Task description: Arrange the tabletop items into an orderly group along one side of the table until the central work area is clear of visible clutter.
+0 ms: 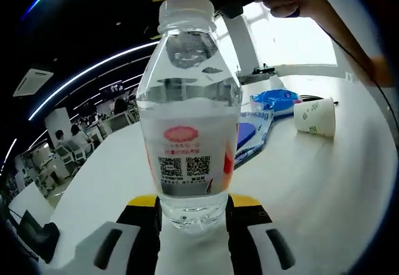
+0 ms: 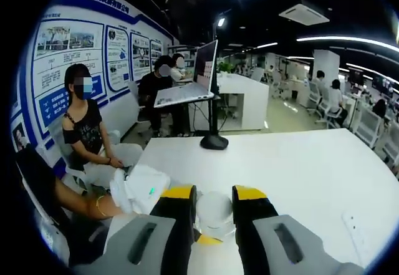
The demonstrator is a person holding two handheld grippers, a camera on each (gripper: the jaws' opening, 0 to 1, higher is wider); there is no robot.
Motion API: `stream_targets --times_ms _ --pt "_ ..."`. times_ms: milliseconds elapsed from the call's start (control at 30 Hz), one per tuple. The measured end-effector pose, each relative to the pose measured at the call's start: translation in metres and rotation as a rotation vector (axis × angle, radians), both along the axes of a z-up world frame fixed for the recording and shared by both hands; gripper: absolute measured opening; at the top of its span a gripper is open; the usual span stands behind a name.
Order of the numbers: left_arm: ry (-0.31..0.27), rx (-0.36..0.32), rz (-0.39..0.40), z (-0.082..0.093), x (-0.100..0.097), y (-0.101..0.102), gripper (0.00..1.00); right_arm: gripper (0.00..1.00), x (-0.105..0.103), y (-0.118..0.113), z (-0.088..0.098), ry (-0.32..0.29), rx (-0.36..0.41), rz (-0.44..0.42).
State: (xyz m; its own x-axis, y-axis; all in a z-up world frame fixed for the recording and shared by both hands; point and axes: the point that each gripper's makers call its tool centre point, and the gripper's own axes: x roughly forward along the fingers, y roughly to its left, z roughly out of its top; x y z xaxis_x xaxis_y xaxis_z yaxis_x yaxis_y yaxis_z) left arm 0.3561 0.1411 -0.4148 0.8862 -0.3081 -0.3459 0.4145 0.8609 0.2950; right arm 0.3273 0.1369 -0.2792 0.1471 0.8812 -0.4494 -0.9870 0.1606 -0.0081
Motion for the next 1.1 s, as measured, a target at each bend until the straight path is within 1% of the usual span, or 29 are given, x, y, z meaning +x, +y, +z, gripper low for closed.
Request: stream_targets --times_ms 233,300,400,500,633,800,1033,1100 --pt "0.011 0.007 0.011 -0.004 -0.001 0.003 0.39 0.22 0.004 0.009 -0.004 -0.005 -0.001 -0.007" --pt "0.013 0.012 0.012 -0.006 -0.001 0.004 0.39 0.22 0.008 0.013 -0.005 -0.037 -0.014 -0.011" --pt "0.016 0.014 0.014 -0.007 0.0 0.005 0.39 0.22 0.011 0.014 -0.007 -0.065 -0.033 -0.021" --pt "0.02 0.014 0.016 -0.008 -0.001 0.006 0.39 0.22 0.014 0.019 -0.008 -0.059 -0.035 -0.02" --pt "0.025 0.01 0.018 -0.009 0.0 0.007 0.4 0.22 0.013 0.021 -0.01 -0.056 -0.034 -0.019" --pt "0.033 -0.013 0.018 -0.011 0.0 0.009 0.4 0.22 0.018 0.024 -0.011 -0.044 -0.038 -0.015" --pt "0.033 -0.039 0.027 -0.011 0.001 0.01 0.45 0.22 0.025 0.03 -0.011 -0.036 -0.028 -0.013" --pt "0.042 -0.043 0.029 -0.012 0.001 0.01 0.46 0.23 0.026 0.032 -0.012 -0.035 -0.022 -0.005"
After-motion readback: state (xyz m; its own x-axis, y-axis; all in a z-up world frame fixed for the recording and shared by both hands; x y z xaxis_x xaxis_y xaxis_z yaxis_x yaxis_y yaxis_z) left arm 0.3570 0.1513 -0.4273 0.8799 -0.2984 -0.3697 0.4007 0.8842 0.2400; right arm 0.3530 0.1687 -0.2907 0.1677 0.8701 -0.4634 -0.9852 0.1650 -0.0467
